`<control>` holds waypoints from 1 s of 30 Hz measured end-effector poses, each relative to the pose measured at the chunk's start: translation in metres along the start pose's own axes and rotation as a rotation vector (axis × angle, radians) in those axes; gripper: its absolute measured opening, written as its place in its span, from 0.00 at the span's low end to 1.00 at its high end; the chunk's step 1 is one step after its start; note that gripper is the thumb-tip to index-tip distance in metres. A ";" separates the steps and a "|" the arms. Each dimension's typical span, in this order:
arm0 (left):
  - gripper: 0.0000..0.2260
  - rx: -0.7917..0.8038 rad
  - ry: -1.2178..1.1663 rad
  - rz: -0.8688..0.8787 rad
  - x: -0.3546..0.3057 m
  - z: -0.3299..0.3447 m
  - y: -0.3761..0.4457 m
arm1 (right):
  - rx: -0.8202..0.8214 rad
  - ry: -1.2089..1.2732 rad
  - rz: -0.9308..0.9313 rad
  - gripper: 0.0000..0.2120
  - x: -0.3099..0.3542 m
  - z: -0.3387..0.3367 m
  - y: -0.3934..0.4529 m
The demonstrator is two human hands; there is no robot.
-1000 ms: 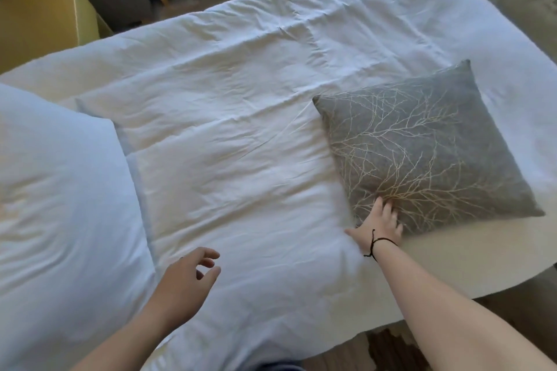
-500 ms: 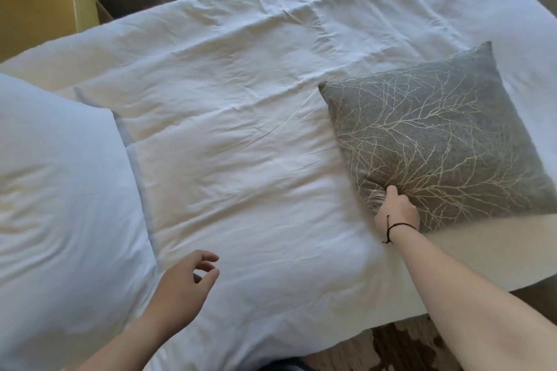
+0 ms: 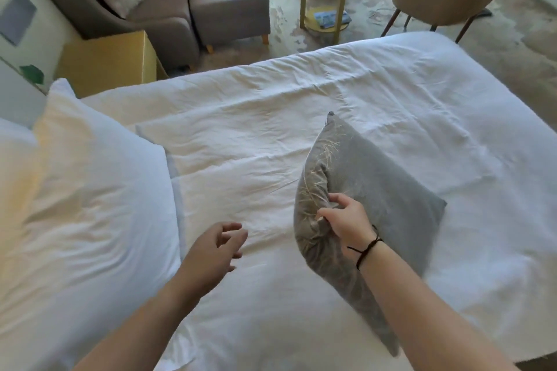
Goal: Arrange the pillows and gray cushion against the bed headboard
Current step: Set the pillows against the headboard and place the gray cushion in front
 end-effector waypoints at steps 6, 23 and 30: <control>0.29 0.024 -0.077 0.133 -0.070 -0.049 -0.019 | 0.509 0.386 -0.007 0.20 0.045 0.117 -0.145; 0.41 0.012 0.434 0.047 0.007 -0.117 -0.073 | 0.714 -1.433 -1.276 0.54 0.128 0.201 -0.129; 0.31 -0.151 0.515 -0.075 0.039 -0.145 -0.089 | 0.676 -1.771 -1.445 0.10 0.113 0.241 -0.117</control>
Point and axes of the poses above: each hand's wrist, its own y-axis towards the middle knuckle, its own z-axis out of the palm, x = y × z, the point moved 8 cm from there along y, towards the middle knuckle, and after that the axes turned 5 degrees about -x, right-handed, at the moved point
